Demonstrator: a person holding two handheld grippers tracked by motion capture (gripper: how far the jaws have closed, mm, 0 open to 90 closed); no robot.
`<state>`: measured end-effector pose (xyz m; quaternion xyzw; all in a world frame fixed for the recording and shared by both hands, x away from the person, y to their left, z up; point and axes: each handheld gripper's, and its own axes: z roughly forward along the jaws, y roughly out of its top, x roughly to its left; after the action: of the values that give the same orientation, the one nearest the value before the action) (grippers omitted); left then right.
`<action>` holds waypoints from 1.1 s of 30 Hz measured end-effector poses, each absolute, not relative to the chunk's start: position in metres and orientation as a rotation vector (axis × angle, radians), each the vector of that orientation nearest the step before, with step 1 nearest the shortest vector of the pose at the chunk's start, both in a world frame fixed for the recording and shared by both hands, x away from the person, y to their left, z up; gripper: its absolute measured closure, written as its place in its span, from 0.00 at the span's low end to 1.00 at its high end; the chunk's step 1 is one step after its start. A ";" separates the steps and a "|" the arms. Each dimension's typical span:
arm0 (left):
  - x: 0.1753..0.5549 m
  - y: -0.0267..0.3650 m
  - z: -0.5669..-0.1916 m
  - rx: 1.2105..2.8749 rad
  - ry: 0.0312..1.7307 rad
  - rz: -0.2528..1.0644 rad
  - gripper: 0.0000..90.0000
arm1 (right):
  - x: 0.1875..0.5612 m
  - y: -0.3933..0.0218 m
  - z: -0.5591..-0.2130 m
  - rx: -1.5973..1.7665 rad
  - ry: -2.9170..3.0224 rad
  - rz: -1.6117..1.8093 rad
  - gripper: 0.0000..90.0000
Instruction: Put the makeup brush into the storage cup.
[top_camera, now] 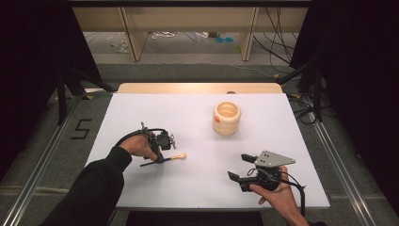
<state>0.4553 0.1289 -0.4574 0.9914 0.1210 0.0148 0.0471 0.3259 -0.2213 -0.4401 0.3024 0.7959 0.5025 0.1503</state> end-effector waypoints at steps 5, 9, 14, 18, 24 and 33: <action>0.458 0.135 -0.452 2.973 0.404 0.034 0.93 | 0.326 -0.222 -0.440 0.861 2.292 1.434 0.23; 0.455 0.138 -0.447 2.924 0.463 -0.001 0.93 | 0.326 -0.221 -0.440 0.872 2.295 1.436 0.23; 0.457 0.142 -0.439 2.843 0.531 0.015 0.93 | 0.326 -0.221 -0.440 0.872 2.296 1.436 0.23; 0.458 0.145 -0.432 2.775 0.574 0.028 0.93 | 0.326 -0.222 -0.440 0.865 2.288 1.434 0.23; 0.460 0.149 -0.420 2.676 0.574 0.067 0.93 | 0.326 -0.221 -0.440 0.868 2.281 1.439 0.23; 0.455 0.152 -0.413 2.473 0.629 0.059 0.93 | 0.327 -0.223 -0.440 0.890 2.269 1.453 0.23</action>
<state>0.4547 0.1519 -0.4125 0.9272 0.2359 0.0221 0.2903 0.3273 -0.2233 -0.4396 0.3099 0.7905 0.5062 0.1514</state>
